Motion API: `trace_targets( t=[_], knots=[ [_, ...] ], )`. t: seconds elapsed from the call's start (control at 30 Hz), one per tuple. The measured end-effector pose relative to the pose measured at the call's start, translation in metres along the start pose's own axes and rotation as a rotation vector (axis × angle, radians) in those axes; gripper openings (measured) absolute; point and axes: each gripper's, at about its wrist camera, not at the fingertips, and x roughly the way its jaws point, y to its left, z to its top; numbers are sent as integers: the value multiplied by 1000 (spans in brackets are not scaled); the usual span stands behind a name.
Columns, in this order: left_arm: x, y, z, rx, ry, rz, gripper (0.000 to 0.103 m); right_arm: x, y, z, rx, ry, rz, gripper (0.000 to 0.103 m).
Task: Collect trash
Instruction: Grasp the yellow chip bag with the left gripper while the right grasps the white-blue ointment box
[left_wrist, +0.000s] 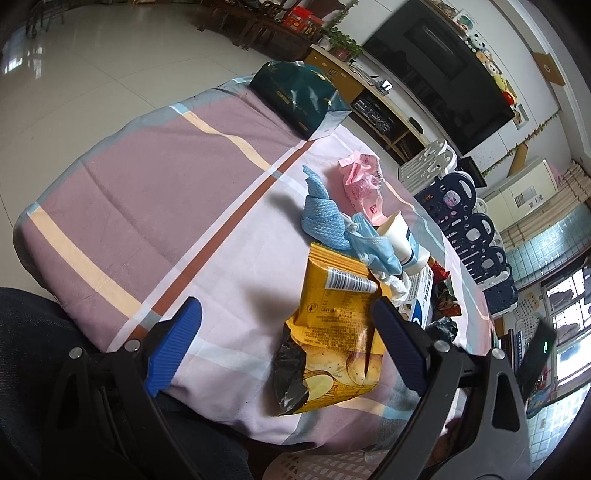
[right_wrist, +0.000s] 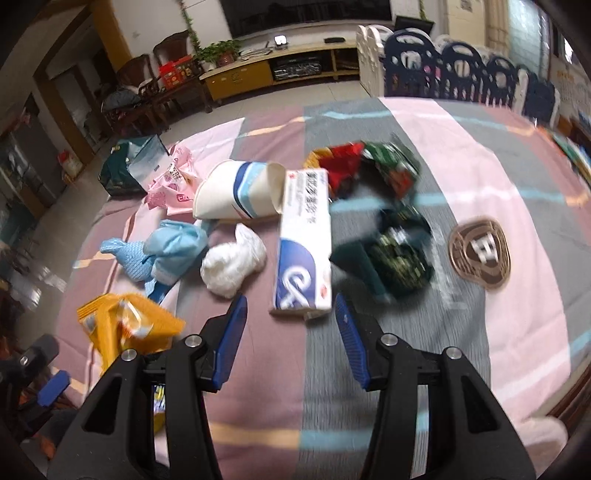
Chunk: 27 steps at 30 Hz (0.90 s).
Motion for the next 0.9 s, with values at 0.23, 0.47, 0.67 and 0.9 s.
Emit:
trace_targets(
  t=[0.23,0.47,0.67,0.9],
  knots=[
    [11,-18,-4,107,67,-31,94,48,6,24,-51,50,-114,51],
    [26,-47,-20,273,107,44,94,40,-1,7,-73,48,-52,43],
    [37,-74,-39,487,95,200,88,0,-22,-21,-14,33,30,43],
    [39,-83,-49,558,142,133,37,-51,-33,-45,-10,-15,56,32]
  ],
)
